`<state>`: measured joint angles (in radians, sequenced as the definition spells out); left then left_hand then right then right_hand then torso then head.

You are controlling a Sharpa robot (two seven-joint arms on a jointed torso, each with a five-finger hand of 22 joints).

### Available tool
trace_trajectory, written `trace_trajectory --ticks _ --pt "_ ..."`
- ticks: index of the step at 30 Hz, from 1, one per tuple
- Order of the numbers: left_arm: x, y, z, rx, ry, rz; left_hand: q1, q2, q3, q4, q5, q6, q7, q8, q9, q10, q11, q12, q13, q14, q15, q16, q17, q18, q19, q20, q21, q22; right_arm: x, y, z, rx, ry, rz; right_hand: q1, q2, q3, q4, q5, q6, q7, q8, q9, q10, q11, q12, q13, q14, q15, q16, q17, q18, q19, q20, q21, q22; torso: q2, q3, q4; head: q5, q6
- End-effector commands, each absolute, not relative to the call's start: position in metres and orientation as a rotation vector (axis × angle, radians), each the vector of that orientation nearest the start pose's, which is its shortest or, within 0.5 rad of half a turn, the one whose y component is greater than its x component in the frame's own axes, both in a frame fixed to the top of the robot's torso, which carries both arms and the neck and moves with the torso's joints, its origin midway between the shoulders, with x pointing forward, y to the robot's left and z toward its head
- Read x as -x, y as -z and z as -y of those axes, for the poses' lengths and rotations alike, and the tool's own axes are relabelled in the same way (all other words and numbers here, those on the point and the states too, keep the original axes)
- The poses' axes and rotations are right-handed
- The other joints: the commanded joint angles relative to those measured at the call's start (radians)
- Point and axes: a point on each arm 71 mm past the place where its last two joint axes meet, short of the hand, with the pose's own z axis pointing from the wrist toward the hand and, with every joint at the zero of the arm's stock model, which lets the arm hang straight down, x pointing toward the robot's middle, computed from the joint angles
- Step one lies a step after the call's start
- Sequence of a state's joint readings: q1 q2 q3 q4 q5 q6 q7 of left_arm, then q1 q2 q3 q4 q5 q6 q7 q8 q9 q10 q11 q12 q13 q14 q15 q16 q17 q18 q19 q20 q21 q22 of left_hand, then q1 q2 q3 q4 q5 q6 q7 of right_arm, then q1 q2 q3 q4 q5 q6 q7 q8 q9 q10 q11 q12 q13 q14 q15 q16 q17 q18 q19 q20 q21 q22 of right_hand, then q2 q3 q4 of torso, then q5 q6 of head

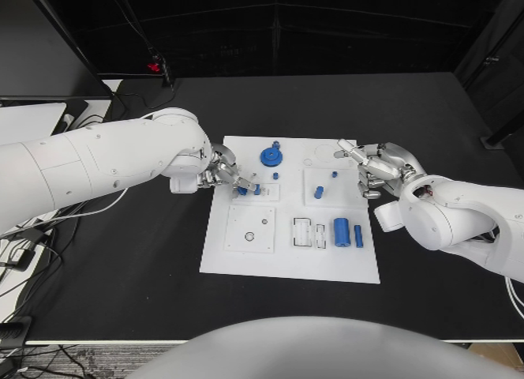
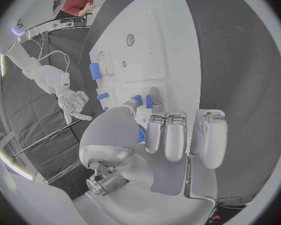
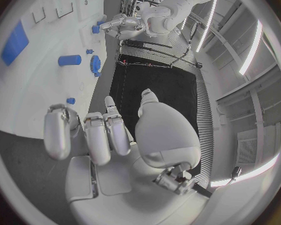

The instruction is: Assemble the parts on the task board

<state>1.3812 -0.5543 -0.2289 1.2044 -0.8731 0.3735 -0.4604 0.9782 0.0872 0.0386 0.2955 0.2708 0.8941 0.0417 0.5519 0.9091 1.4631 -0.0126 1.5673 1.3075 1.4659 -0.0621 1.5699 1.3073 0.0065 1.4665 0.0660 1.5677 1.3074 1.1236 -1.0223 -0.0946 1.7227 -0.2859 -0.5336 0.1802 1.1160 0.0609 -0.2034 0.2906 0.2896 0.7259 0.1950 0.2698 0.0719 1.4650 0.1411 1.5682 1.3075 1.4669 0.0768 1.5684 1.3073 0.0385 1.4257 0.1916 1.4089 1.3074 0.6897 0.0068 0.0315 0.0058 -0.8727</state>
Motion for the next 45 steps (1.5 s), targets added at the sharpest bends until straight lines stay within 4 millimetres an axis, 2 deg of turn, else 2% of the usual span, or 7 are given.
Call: trace_trajectory --ticks 1,14,18,22,25,35,45 --pt "-0.5237 0.2287 -0.1664 0.043 0.366 -2.559 -0.012 0.003 -0.009 -0.001 -0.007 0.004 0.003 -0.003 0.002 0.108 -0.001 0.003 0.263 0.105 -0.004 0.001 0.263 -0.006 0.104 -0.007 0.003 0.263 -0.4288 0.2216 0.2457 -1.049 -1.143 -1.619 0.001 0.007 -0.006 0.0 0.004 -0.006 0.024 0.007 -0.001 0.106 0.003 0.003 0.263 0.104 0.006 0.002 0.264 0.014 -0.009 0.0 -0.007 0.193 0.0 0.0002 0.0001 0.0 0.0" --pt "-0.5244 0.2285 -0.1684 0.055 0.358 -2.552 -0.01 0.006 -0.012 -0.003 -0.002 0.004 0.003 -0.003 0.003 0.108 -0.001 0.003 0.263 0.105 -0.004 0.001 0.263 -0.006 0.104 -0.007 0.003 0.263 -0.4288 0.2217 0.2454 -1.048 -1.144 -1.621 0.001 0.007 -0.006 0.0 0.004 -0.006 0.024 0.007 -0.001 0.106 0.003 0.003 0.263 0.104 0.006 0.002 0.264 0.014 -0.009 0.0 -0.007 0.193 0.0 0.0001 -0.0003 0.001 0.0" --pt "-0.5244 0.2285 -0.1691 0.057 0.353 -2.553 0.025 0.013 -0.011 -0.004 0.031 0.001 0.0 -0.003 0.005 0.108 -0.003 0.003 0.263 0.105 -0.006 0.001 0.263 -0.006 0.104 -0.007 0.003 0.263 -0.4288 0.2217 0.2455 -1.049 -1.143 -1.62 0.001 0.007 -0.006 0.0 0.004 -0.006 0.024 0.007 -0.001 0.106 0.003 0.003 0.263 0.104 0.006 0.002 0.264 0.014 -0.009 0.0 -0.007 0.193 0.0 0.0001 0.0001 0.0 0.0" --pt "-0.5242 0.2287 -0.1694 0.057 0.348 -2.555 0.094 0.025 0.006 -0.004 0.088 -0.003 -0.004 -0.006 0.006 0.108 -0.007 0.003 0.263 0.105 -0.009 0.001 0.263 -0.006 0.104 -0.008 0.003 0.263 -0.4287 0.2217 0.2454 -1.048 -1.144 -1.62 0.001 0.007 -0.006 0.0 0.004 -0.006 0.024 0.007 -0.001 0.106 0.003 0.003 0.263 0.104 0.006 0.002 0.264 0.014 -0.009 0.0 -0.007 0.193 0.0 0.0002 -0.0003 0.001 0.0" --pt "-0.5241 0.2287 -0.1697 0.058 0.346 -2.556 0.122 0.03 0.015 -0.004 0.108 -0.005 -0.005 -0.007 0.006 0.108 -0.008 0.003 0.263 0.105 -0.009 0.001 0.263 -0.006 0.104 -0.008 0.003 0.263 -0.4287 0.2216 0.2455 -1.048 -1.143 -1.62 0.001 0.007 -0.006 0.0 0.004 -0.006 0.024 0.007 -0.001 0.106 0.003 0.003 0.263 0.104 0.006 0.002 0.264 0.014 -0.009 0.0 -0.007 0.193 0.0 0.0003 -0.0003 0.0 0.0" --pt "-0.5242 0.2286 -0.1701 0.059 0.349 -2.554 0.147 0.035 0.024 -0.004 0.126 -0.005 -0.005 -0.009 0.005 0.108 -0.008 0.003 0.263 0.105 -0.01 0.001 0.263 -0.006 0.104 -0.009 0.003 0.263 -0.4287 0.2217 0.2455 -1.049 -1.143 -1.62 0.001 0.007 -0.006 0.0 0.004 -0.006 0.024 0.007 -0.001 0.106 0.003 0.003 0.263 0.104 0.006 0.002 0.264 0.014 -0.009 0.0 -0.007 0.193 0.001 -0.0001 0.0001 0.0 0.0" --pt "-0.5243 0.2283 -0.1677 0.054 0.364 -2.549 0.208 0.049 0.056 -0.004 0.145 -0.004 -0.007 -0.011 0.005 0.108 -0.01 0.003 0.263 0.105 -0.012 0.001 0.263 -0.006 0.104 -0.008 0.003 0.263 -0.4287 0.2217 0.2454 -1.049 -1.142 -1.621 0.001 0.009 -0.006 0.0 0.004 -0.007 0.023 0.01 -0.001 0.106 0.003 0.003 0.263 0.104 0.006 0.002 0.264 0.014 -0.01 0.0 -0.007 0.193 0.0 -0.0004 -0.0004 0.001 0.0"
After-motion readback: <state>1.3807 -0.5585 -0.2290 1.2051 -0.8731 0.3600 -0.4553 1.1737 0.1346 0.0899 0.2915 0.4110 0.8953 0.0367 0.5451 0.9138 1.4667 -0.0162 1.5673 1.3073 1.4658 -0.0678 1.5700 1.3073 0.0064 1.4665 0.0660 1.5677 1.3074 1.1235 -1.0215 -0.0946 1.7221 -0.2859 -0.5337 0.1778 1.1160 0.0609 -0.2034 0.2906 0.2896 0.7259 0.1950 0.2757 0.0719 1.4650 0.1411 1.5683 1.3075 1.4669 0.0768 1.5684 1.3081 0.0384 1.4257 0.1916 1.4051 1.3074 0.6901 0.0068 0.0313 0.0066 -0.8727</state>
